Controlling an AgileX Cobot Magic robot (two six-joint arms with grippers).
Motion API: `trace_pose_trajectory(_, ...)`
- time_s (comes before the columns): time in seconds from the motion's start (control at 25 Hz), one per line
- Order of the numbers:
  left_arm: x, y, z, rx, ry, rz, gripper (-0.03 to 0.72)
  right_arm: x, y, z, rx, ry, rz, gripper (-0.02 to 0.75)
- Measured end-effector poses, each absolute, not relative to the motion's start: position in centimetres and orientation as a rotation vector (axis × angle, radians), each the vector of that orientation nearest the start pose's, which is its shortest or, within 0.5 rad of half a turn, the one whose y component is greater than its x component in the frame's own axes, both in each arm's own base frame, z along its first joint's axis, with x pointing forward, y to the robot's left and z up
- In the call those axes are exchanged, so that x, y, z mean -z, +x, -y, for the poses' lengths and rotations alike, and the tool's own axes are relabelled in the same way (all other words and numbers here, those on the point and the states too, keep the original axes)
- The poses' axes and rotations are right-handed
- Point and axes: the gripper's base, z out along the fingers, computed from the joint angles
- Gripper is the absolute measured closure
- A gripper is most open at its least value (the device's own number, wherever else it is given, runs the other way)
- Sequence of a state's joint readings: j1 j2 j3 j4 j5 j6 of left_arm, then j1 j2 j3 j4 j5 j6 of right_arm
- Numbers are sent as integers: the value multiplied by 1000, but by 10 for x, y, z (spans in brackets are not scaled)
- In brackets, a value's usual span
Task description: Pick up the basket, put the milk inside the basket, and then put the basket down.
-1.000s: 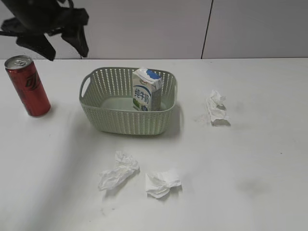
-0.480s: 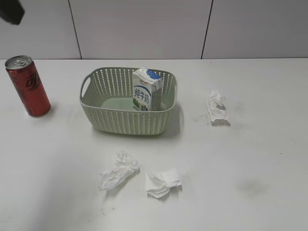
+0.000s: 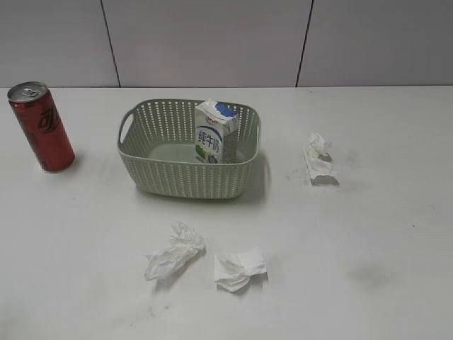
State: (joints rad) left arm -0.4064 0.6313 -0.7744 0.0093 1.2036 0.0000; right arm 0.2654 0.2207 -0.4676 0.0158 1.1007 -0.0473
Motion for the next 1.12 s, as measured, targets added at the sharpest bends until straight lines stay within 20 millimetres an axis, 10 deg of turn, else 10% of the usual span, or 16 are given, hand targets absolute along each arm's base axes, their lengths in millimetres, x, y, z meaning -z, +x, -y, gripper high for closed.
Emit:
trace_pose_trajectory(0.36,-278,26,12,223,472,-2221,99,-262,30,-9,-131,-353,-2190,145)
trace_pose_trajectory(1.12,-279,25,14,231,485,-2200,131,-260,31,-10,-137,-356,-2154,155)
